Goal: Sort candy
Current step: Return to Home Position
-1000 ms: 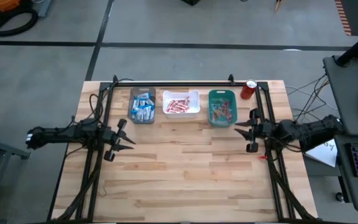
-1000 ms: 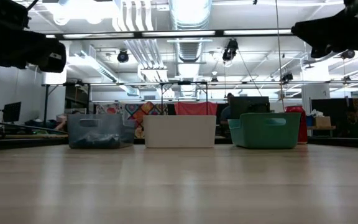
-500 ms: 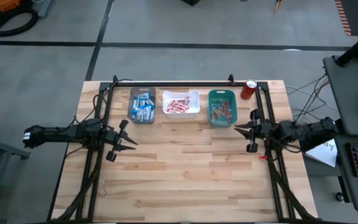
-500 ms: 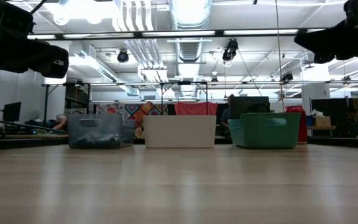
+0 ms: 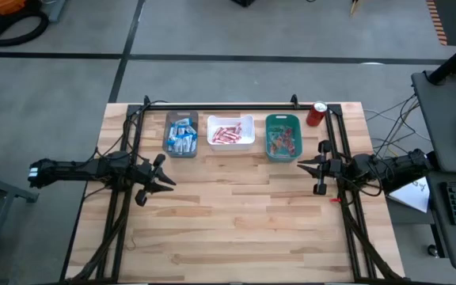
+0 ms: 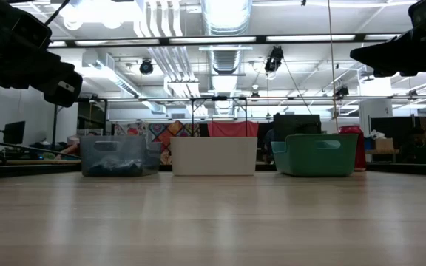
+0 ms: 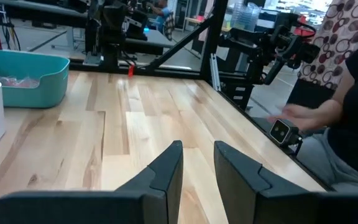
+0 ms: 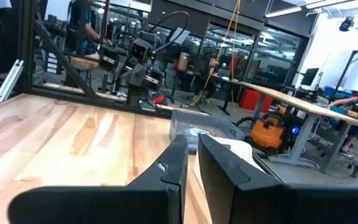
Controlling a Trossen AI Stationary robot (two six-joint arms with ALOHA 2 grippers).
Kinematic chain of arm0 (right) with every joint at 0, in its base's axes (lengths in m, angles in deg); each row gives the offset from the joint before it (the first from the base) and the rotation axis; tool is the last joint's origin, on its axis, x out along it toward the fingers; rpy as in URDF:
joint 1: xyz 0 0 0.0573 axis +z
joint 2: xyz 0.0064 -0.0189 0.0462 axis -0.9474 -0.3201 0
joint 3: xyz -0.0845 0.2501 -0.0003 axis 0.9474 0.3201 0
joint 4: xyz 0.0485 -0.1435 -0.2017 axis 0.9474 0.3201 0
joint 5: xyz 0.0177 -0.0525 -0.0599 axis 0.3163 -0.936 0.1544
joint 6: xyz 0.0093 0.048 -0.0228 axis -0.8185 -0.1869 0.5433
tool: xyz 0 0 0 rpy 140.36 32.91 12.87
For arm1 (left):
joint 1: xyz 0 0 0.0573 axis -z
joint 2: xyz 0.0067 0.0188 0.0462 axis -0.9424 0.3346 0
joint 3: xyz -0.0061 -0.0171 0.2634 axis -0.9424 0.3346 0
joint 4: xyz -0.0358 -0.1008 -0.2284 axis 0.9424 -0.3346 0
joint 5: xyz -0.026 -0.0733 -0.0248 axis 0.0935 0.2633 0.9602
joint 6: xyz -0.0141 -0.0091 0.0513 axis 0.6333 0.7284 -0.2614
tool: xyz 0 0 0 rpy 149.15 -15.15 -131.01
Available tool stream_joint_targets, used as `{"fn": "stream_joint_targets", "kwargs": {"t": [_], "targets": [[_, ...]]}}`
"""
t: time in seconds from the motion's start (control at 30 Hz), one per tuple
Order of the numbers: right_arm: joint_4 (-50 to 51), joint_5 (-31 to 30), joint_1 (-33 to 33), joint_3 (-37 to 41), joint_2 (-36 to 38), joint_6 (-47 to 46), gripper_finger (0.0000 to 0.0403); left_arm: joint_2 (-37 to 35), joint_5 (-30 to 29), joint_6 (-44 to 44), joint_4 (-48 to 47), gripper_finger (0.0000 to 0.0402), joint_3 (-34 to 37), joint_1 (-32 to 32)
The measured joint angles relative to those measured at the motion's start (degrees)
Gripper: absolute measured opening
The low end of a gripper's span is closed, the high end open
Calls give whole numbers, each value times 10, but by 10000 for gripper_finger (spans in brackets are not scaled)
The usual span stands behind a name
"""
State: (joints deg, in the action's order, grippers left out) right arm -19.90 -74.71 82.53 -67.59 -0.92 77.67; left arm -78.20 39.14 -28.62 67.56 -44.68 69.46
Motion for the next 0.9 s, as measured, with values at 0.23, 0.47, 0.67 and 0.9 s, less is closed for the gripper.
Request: {"fn": "stream_joint_targets", "kwargs": {"t": [0.23,0.47,0.67,0.9], "targets": [[0,0,0,0,0,-2,34,9,0,0,1,75,0,0],[0,0,0,0,0,-2,34,14,0,0,1,76,0,0],[0,0,0,0,0,-2,34,18,-1,-1,2,76,0,0],[7,0,0,0,0,-2,34,20,-1,-1,1,76,0,0]]}}
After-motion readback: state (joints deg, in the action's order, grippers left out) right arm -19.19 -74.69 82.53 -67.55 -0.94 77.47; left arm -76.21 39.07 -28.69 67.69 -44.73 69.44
